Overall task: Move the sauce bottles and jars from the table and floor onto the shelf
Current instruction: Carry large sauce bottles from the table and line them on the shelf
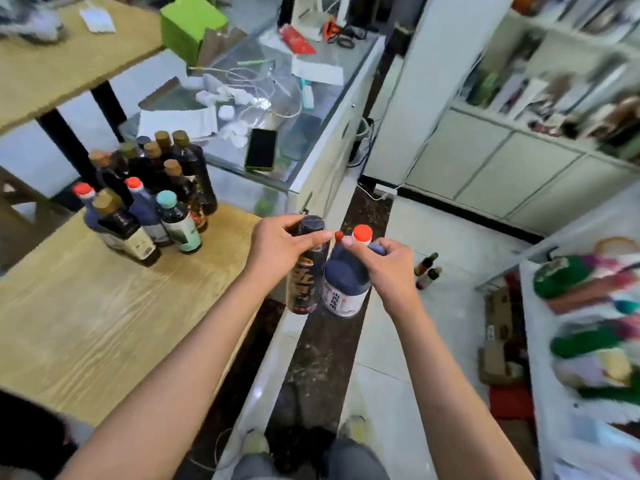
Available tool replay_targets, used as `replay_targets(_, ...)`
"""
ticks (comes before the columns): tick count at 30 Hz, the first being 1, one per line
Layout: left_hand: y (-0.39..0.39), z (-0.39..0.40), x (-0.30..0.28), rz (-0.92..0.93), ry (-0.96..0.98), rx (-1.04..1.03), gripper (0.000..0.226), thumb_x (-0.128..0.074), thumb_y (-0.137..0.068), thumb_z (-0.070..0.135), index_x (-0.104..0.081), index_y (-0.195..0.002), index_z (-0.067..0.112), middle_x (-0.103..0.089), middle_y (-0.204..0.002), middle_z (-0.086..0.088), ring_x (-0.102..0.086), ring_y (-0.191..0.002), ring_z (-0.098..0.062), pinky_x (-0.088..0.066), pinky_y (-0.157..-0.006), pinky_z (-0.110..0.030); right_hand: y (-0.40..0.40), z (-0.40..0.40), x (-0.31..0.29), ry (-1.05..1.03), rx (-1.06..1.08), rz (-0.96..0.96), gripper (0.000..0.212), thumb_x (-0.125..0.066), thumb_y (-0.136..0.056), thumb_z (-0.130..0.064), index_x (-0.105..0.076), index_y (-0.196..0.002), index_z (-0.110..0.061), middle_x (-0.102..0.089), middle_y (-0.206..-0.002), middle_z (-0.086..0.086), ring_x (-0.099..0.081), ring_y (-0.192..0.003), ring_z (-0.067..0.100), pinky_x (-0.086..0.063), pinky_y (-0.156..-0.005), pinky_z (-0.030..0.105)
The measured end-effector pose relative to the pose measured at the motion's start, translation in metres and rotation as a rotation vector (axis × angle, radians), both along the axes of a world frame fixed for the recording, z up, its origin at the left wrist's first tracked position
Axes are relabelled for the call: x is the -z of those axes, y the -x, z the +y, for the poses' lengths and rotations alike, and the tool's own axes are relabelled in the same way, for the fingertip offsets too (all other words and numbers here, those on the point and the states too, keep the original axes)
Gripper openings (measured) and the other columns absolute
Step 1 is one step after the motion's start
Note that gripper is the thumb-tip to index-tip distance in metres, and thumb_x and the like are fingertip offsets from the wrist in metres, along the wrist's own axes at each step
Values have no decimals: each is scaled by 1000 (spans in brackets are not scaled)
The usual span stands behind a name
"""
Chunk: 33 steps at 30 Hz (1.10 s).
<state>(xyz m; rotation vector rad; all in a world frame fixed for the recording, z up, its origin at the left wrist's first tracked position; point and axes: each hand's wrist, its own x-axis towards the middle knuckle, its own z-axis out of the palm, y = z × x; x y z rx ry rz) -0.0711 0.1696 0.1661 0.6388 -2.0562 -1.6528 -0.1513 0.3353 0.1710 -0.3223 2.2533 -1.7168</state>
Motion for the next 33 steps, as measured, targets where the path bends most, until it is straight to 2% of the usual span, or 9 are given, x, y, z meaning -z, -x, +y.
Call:
replay_targets(6, 85, 108, -46, 55, 80, 192, 18, -85, -67, 36, -74, -81, 35, -72, -75, 19, -63, -68, 8, -51, -67, -18, 54, 113, -47, 103, 256, 37, 50, -87, -72, -40, -45, -64, -12, -34, -59, 5, -32, -48, 9, -27, -43, 21)
replay_targets(8, 115, 153, -64, 80, 123, 240, 19, -84, -70, 34, -74, -86, 32, -72, -77, 18, -63, -66, 10, -52, -65, -16, 77, 157, -61, 138, 329, 46, 48, -87, -72, -38, -46, -62, -14, -39, -57, 1, -36, -48, 8, -29, -45, 22)
replay_targets(10, 143, 192, -75, 109, 126, 274, 16, -83, -72, 35, -75, -85, 31, -74, -79, 13, -66, -68, 4, -58, -68, -24, 99, 196, -74, 170, 378, 64, 46, -88, -72, -35, -48, -56, -17, -44, -53, -5, -40, -51, 7, -33, -48, 23)
replay_targets(15, 212, 285, -104, 198, 191, 359, 17, -78, -69, 53, -72, -73, 39, -71, -71, 23, -64, -66, 4, -59, -72, -40, 153, 296, -108, 213, 421, 153, 49, -86, -75, -29, -44, -52, -18, -42, -40, -14, -41, -42, 1, -35, -46, 17)
replay_targets(20, 273, 366, -137, 305, 227, 416, 17, -75, -72, 54, -71, -79, 39, -73, -78, 16, -69, -73, -5, -59, -73, -42, 201, 374, -135, 235, 513, 269, 53, -86, -68, -50, -52, -65, -9, -45, -61, 11, -48, -58, 16, -39, -57, 33)
replay_targets(22, 296, 394, -150, 338, 222, 436, 20, -77, -73, 51, -73, -85, 35, -74, -81, 14, -70, -75, -3, -59, -72, -36, 217, 397, -149, 242, 545, 293, 55, -84, -65, -56, -55, -67, -9, -48, -64, 13, -51, -60, 18, -41, -58, 34)
replay_targets(25, 330, 426, -170, 384, 192, 491, 14, -78, -74, 45, -72, -82, 35, -72, -78, 16, -69, -73, 1, -56, -70, -25, 239, 427, -171, 232, 591, 322, 50, -83, -71, -51, -59, -68, -8, -51, -65, 13, -53, -59, 18, -43, -57, 31)
replay_targets(30, 394, 468, -194, 458, 112, 579, 15, -78, -73, 49, -72, -80, 38, -74, -79, 14, -71, -77, -4, -59, -76, -35, 285, 462, -195, 266, 708, 373, 50, -83, -73, -47, -59, -60, -5, -54, -61, 14, -57, -60, 19, -46, -58, 31)
replay_targets(33, 439, 491, -211, 514, 119, 652, 18, -75, -73, 54, -72, -81, 38, -73, -78, 16, -70, -75, -2, -58, -73, -33, 318, 480, -208, 264, 812, 401, 59, -82, -72, -51, -64, -68, 5, -60, -65, 17, -61, -63, 21, -49, -60, 33)
